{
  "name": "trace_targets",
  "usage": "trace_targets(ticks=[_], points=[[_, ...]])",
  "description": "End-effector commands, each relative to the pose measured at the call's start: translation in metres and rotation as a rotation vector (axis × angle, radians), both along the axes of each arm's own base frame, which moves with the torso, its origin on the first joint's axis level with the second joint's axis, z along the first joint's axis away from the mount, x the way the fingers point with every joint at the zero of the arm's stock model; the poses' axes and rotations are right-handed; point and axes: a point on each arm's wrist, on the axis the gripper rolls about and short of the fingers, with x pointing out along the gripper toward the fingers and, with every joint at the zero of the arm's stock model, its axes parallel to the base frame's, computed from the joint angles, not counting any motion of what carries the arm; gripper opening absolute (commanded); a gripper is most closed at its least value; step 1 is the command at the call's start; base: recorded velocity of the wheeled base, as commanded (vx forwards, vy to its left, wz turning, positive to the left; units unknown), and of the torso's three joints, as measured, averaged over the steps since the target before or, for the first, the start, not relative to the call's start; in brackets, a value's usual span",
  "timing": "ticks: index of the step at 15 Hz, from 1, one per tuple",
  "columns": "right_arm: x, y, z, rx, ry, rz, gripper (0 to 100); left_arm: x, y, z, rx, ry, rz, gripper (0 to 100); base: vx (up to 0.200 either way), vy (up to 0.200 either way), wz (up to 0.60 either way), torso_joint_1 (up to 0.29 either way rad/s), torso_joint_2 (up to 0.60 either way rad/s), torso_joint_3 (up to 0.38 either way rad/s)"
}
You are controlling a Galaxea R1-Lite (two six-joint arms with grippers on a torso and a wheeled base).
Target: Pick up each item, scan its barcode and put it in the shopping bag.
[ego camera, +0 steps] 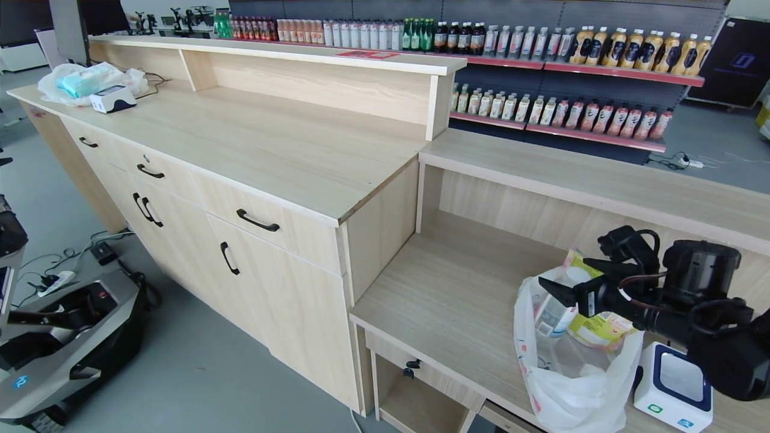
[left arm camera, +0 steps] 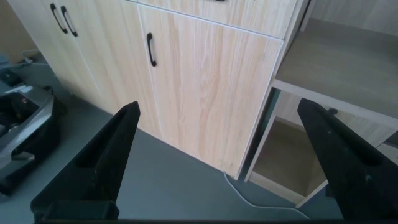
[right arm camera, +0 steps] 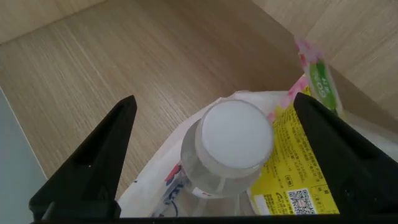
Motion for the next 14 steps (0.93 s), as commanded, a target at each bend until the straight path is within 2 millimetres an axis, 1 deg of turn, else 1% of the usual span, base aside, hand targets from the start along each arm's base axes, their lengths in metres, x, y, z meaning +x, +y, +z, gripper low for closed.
trace_targets(ticks=[1, 2, 3, 5, 7, 8, 10, 11, 12, 13, 14], points=[[-0.033, -0.005, 0.051, -0.043, -0.105, -0.007, 100, 0.000, 0.000, 0.000, 0.000, 0.001, 0.000, 100, 0.000, 0.000, 0.00, 0.000, 0.00, 0.000], [-0.049, -0.006, 0.065, -0.044, -0.105, -0.009, 100, 0.000, 0.000, 0.000, 0.000, 0.001, 0.000, 100, 0.000, 0.000, 0.00, 0.000, 0.00, 0.000], [-0.060, -0.006, 0.076, -0.046, -0.130, -0.012, 100, 0.000, 0.000, 0.000, 0.000, 0.001, 0.000, 100, 0.000, 0.000, 0.00, 0.000, 0.00, 0.000], [-0.073, -0.006, 0.088, -0.048, -0.169, -0.014, 100, 0.000, 0.000, 0.000, 0.000, 0.001, 0.000, 100, 0.000, 0.000, 0.00, 0.000, 0.00, 0.000], [-0.088, -0.013, 0.100, -0.103, -0.234, -0.042, 100, 0.000, 0.000, 0.000, 0.000, 0.001, 0.000, 100, 0.000, 0.000, 0.00, 0.000, 0.00, 0.000], [-0.096, -0.020, 0.106, -0.127, -0.263, -0.074, 100, 0.000, 0.000, 0.000, 0.000, 0.001, 0.000, 100, 0.000, 0.000, 0.00, 0.000, 0.00, 0.000], [-0.110, -0.039, 0.122, -0.164, -0.291, -0.175, 100, 0.000, 0.000, 0.000, 0.000, 0.001, 0.000, 100, 0.000, 0.000, -0.60, -0.005, 0.00, 0.002], [-0.116, -0.045, 0.127, -0.169, -0.283, -0.212, 100, 0.000, 0.000, 0.000, 0.000, 0.001, 0.000, 100, 0.000, 0.000, -0.60, -0.007, -0.01, 0.007], [-0.128, -0.061, 0.137, -0.179, -0.249, -0.314, 100, 0.000, 0.000, 0.000, 0.000, 0.001, 0.000, 100, 0.000, 0.000, -0.60, 0.002, 0.00, 0.007], [-0.133, -0.071, 0.140, -0.181, -0.220, -0.378, 100, 0.000, 0.000, 0.000, 0.000, 0.001, 0.000, 100, 0.000, 0.000, -0.60, 0.022, 0.01, -0.007], [-0.142, -0.094, 0.145, -0.184, -0.151, -0.515, 100, 0.000, 0.000, 0.000, 0.000, 0.001, 0.000, 100, 0.000, 0.000, -0.60, 0.002, 0.00, -0.002]])
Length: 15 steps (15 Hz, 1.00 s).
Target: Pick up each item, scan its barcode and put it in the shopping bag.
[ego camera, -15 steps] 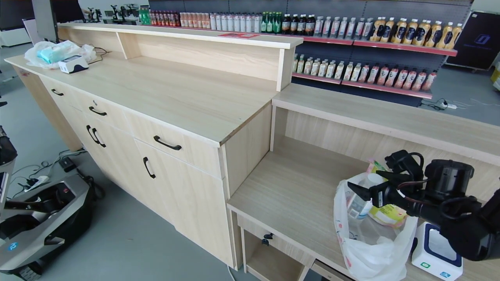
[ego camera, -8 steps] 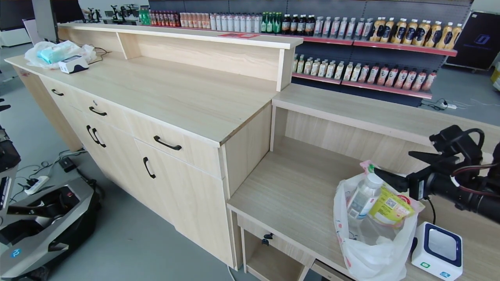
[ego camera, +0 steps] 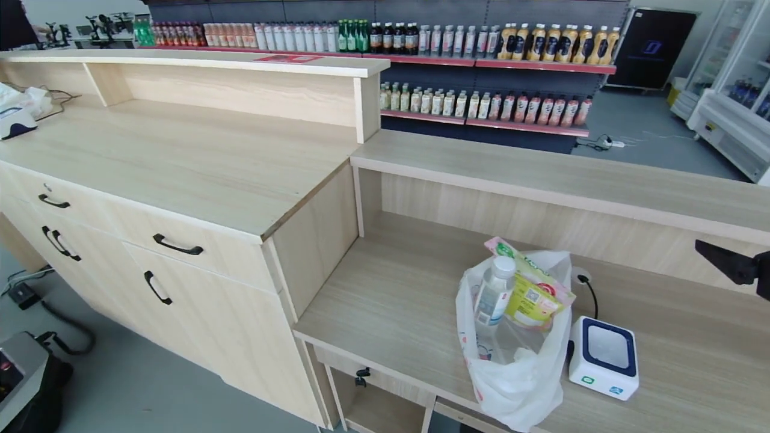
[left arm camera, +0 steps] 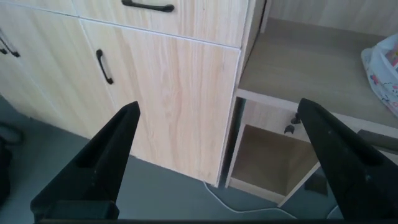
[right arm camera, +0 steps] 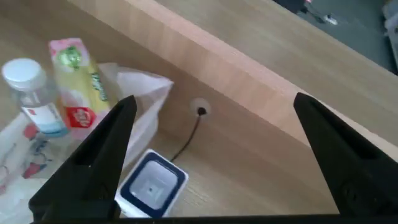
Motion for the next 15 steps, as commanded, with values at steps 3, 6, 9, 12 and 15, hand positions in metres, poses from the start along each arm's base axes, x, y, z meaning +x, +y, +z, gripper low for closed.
trace_targets(ticks=[3, 6, 9, 12, 15], points=[[-0.029, -0.074, 0.020, 0.051, 0.090, -0.413, 100, 0.000, 0.000, 0.000, 0.000, 0.002, -0.001, 100, 0.000, 0.000, -0.60, -0.004, 0.00, 0.002], [0.002, -0.140, 0.013, 0.104, 0.132, -0.538, 100, 0.000, 0.000, 0.000, 0.000, 0.002, -0.001, 100, 0.000, 0.000, -0.60, 0.002, 0.01, 0.002], [0.009, -0.193, -0.029, 0.183, 0.203, -0.614, 100, 0.000, 0.000, 0.000, 0.000, 0.002, -0.001, 100, 0.000, 0.000, 0.00, 0.000, 0.00, 0.000], [0.001, -0.203, -0.052, 0.135, 0.294, -0.521, 100, 0.000, 0.000, 0.000, 0.000, 0.002, -0.001, 100, 0.000, 0.000, 0.00, 0.000, 0.00, 0.000], [0.001, -0.200, -0.072, 0.100, 0.344, -0.372, 100, 0.000, 0.000, 0.000, 0.000, 0.002, -0.001, 100, 0.000, 0.000, 0.00, 0.000, 0.00, 0.000]])
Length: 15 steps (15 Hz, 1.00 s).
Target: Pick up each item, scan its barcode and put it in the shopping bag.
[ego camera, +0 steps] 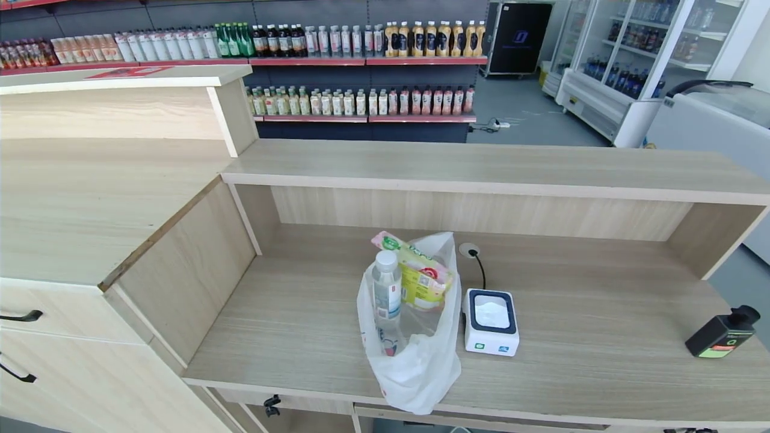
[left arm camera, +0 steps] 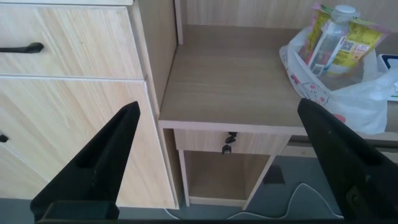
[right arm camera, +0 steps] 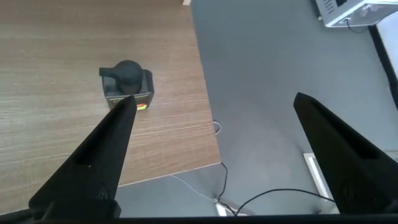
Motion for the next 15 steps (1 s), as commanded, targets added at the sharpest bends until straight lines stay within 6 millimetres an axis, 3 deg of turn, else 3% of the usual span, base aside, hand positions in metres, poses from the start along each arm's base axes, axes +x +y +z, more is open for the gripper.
trace_targets(ticks=[1, 7, 15], points=[[0.005, -0.009, -0.021, 0.038, 0.030, 0.044, 100, 0.000, 0.000, 0.000, 0.000, 0.001, 0.000, 100, 0.000, 0.000, 0.00, 0.000, 0.00, 0.000], [0.008, -0.014, -0.038, -0.011, 0.070, 0.084, 100, 0.000, 0.000, 0.000, 0.000, 0.001, 0.000, 100, 0.000, 0.000, 0.00, 0.000, 0.00, 0.000], [0.015, -0.024, -0.059, 0.074, 0.072, 0.075, 100, 0.000, 0.000, 0.000, 0.000, 0.001, 0.000, 100, 0.000, 0.000, 0.00, 0.000, 0.00, 0.000]])
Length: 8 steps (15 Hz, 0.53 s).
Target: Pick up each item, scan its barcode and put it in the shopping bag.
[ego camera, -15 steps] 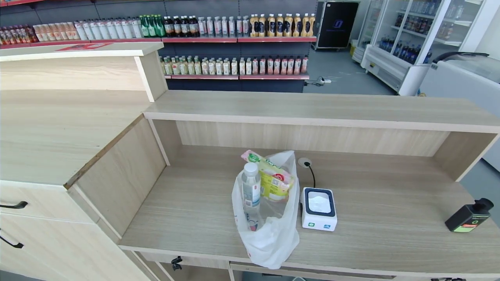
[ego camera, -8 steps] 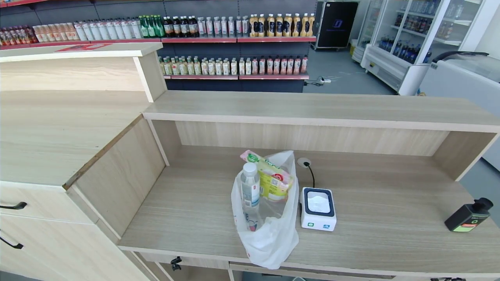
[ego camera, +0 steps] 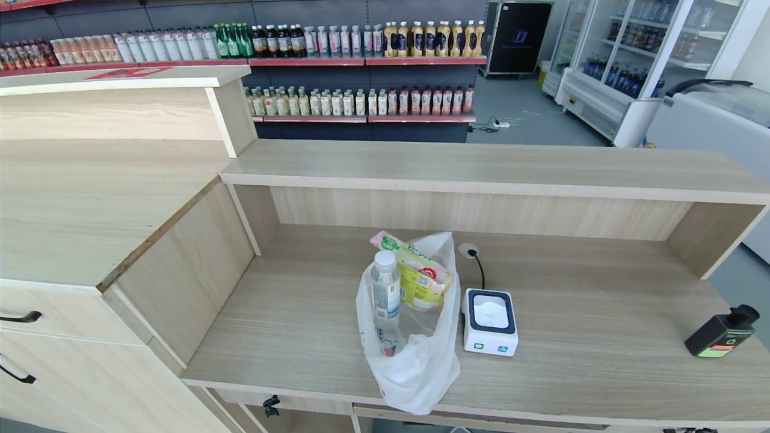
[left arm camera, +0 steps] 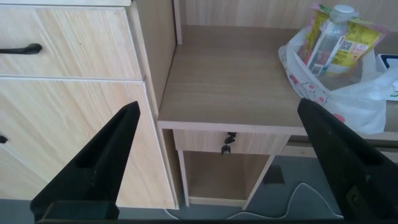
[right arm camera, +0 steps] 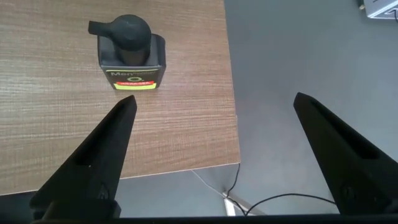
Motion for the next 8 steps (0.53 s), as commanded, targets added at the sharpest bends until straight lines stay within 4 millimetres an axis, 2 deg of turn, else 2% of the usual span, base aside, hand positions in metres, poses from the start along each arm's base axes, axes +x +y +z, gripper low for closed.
trace_targets(ticks=[1, 8], points=[[0.0017, -0.0021, -0.0069, 0.021, 0.005, 0.009, 100, 0.0001, 0.0000, 0.0000, 0.000, 0.001, 0.000, 100, 0.000, 0.000, 0.00, 0.000, 0.00, 0.000], [0.0053, -0.0074, -0.0108, 0.027, 0.001, 0.018, 100, 0.0001, 0.0000, 0.0000, 0.000, 0.001, 0.000, 100, 0.000, 0.000, 0.00, 0.000, 0.00, 0.000]])
